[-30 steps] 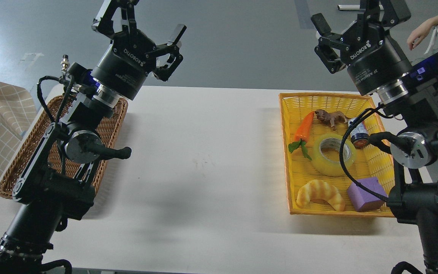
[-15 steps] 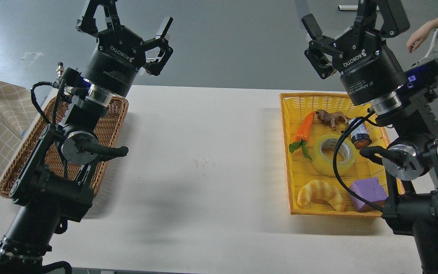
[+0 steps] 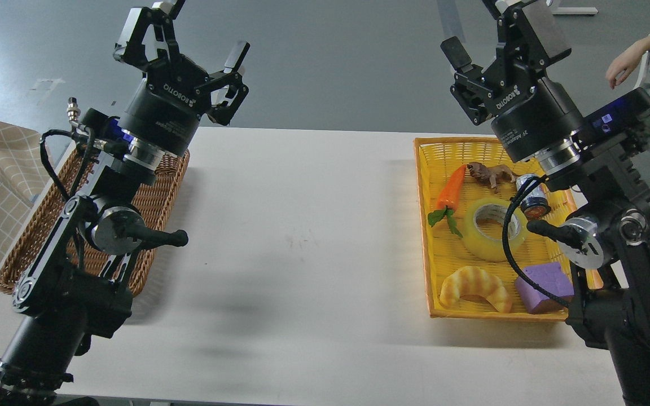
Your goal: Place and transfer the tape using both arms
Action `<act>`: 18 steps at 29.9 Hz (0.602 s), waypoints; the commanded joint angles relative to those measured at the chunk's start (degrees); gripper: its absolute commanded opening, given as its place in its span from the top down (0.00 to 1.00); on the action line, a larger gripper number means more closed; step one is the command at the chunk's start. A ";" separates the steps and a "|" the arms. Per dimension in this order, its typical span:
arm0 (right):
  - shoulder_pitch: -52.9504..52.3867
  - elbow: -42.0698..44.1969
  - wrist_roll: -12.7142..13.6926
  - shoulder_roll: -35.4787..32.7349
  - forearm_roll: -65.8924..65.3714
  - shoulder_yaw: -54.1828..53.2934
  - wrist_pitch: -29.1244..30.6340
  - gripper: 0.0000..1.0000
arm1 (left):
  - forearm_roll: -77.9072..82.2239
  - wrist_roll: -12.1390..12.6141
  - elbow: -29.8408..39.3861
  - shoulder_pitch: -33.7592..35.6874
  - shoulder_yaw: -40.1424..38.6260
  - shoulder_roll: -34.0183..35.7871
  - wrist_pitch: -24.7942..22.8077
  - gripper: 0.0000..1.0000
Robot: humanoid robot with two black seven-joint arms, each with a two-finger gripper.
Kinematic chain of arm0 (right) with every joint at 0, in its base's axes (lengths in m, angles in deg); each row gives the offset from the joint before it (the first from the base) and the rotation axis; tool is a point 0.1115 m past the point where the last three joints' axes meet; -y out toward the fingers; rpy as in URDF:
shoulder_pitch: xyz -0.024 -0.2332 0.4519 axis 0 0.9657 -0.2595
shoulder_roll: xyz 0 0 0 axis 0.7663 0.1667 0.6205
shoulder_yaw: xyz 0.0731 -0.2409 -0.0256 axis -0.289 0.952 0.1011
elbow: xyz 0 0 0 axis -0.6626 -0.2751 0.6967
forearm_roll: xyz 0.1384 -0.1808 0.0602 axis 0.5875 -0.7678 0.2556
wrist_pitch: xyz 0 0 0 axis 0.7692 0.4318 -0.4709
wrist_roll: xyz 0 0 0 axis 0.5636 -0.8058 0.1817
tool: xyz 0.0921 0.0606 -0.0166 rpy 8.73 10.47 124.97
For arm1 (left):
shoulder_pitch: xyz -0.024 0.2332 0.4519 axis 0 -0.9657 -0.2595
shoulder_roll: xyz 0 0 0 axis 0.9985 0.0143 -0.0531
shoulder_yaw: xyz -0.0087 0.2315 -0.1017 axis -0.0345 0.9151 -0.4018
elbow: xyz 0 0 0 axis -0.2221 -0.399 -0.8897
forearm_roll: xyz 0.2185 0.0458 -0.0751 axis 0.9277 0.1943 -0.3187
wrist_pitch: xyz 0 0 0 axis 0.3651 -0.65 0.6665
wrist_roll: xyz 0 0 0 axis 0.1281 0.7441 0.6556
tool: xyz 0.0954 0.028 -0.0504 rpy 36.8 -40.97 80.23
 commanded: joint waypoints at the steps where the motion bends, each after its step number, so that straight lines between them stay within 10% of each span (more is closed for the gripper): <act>1: -0.15 -0.24 3.59 0.00 -0.47 0.08 -0.02 0.03 | 1.60 -0.26 -0.06 -0.14 -0.06 0.28 0.00 0.02; 10: -4.20 -0.33 10.54 -16.14 -7.74 6.48 0.15 0.03 | 1.86 -0.17 -0.24 -0.31 -0.14 0.28 0.18 0.02; 18: -6.92 -0.94 10.20 -31.10 -28.90 17.38 0.68 0.03 | 1.86 -0.26 -0.33 -0.14 -0.58 0.63 0.18 0.02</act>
